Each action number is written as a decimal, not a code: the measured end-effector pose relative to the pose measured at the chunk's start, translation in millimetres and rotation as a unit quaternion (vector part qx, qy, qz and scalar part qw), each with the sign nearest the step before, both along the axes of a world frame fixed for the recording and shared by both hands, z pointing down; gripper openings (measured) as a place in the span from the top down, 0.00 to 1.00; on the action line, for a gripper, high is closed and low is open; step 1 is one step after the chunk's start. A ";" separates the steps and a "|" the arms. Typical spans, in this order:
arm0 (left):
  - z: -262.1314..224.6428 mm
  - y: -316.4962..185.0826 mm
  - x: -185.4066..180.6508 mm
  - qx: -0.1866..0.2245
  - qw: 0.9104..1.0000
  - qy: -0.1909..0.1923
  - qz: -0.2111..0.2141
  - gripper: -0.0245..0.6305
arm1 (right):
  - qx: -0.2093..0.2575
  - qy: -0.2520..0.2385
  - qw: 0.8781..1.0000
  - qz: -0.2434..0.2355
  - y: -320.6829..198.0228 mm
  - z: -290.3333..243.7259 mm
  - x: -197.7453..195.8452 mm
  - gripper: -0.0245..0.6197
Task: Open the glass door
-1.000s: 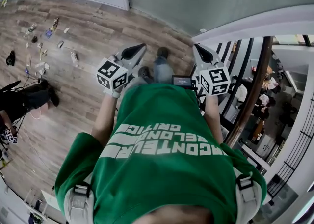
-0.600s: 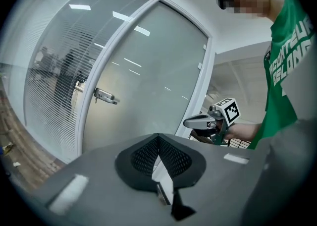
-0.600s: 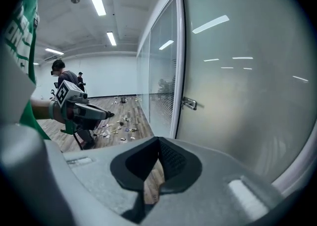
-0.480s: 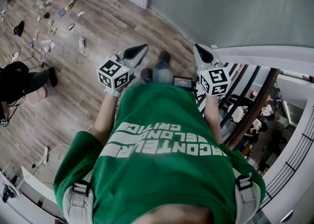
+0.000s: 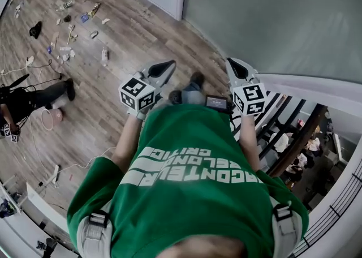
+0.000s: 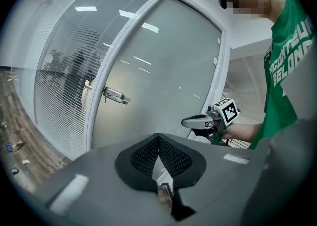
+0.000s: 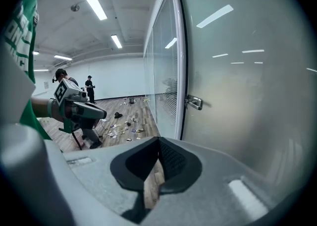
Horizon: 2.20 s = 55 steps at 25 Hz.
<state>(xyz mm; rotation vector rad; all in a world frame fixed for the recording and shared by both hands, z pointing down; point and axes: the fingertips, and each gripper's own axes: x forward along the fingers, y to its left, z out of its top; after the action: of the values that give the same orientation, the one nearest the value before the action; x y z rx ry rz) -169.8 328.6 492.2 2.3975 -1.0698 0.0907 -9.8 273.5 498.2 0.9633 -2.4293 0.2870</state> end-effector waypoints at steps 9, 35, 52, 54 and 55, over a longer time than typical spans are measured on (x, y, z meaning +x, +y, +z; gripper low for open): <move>-12.5 -63.5 40.4 0.006 1.000 -0.016 0.007 0.94 | 0.009 -0.017 1.000 0.001 -70.8 -7.0 35.0 0.97; -10.2 -166.5 88.2 -0.001 1.000 -0.016 0.003 0.94 | 0.011 -0.046 0.998 -0.030 -180.7 -5.8 54.6 0.97; -13.1 -255.7 57.5 0.024 0.999 -0.004 0.023 0.94 | 0.006 -0.024 1.000 -0.007 -246.4 -3.2 34.7 0.97; -12.2 -262.5 49.5 0.023 1.000 -0.003 0.020 0.94 | 0.005 -0.019 1.000 -0.013 -252.2 -1.9 25.0 0.97; -11.8 -266.3 45.5 0.023 1.000 -0.001 0.019 0.94 | 0.003 -0.017 1.000 -0.015 -255.6 -1.3 20.4 0.97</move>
<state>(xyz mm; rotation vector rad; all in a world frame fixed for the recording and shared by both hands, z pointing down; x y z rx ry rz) -124.3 62.3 480.4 2.4593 -1.0383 0.0829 10.7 17.9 496.9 0.9318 -2.4746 0.2875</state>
